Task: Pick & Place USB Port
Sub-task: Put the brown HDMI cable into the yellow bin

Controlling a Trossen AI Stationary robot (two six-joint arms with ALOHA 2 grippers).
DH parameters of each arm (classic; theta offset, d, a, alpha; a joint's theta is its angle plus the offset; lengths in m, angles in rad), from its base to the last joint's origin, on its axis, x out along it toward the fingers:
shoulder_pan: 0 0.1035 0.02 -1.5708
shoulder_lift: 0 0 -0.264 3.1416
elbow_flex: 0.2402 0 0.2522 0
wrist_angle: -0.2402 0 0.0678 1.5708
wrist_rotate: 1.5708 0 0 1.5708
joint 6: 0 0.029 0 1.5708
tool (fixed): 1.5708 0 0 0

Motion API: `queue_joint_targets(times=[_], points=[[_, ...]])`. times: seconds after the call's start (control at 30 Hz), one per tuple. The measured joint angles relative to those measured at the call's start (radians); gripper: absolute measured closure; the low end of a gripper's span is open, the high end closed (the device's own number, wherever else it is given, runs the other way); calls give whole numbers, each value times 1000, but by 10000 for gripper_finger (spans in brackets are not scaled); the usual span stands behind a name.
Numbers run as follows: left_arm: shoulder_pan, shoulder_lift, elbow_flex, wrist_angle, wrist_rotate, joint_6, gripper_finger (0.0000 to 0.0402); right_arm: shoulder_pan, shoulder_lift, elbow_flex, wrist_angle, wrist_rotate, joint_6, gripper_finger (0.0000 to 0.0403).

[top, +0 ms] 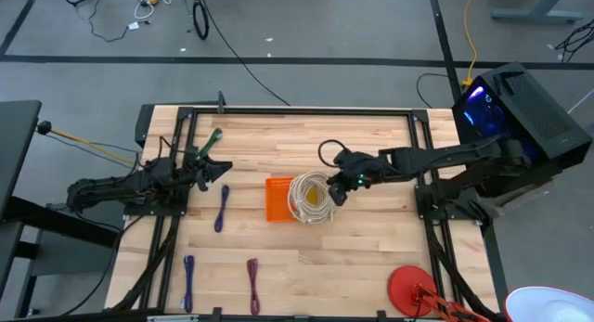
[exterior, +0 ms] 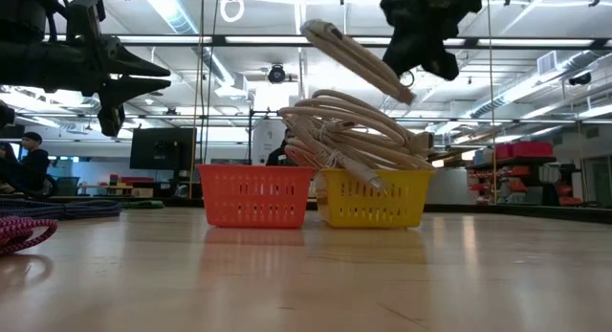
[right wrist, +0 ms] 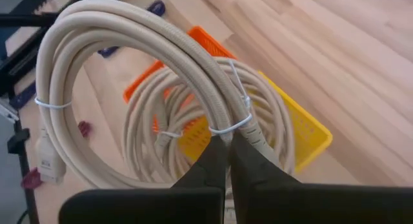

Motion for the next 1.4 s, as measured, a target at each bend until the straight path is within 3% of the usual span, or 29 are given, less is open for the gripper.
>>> queue_joint_targets(times=[0.4, 1.4], points=[[0, 0, 0, 0, 0, 3, 333, -74, 17, 0, 6, -90, -44, 403], [0, 0, 0, 2, -8, 26, 333, -109, 88, 0, 5, -135, -62, 403]])
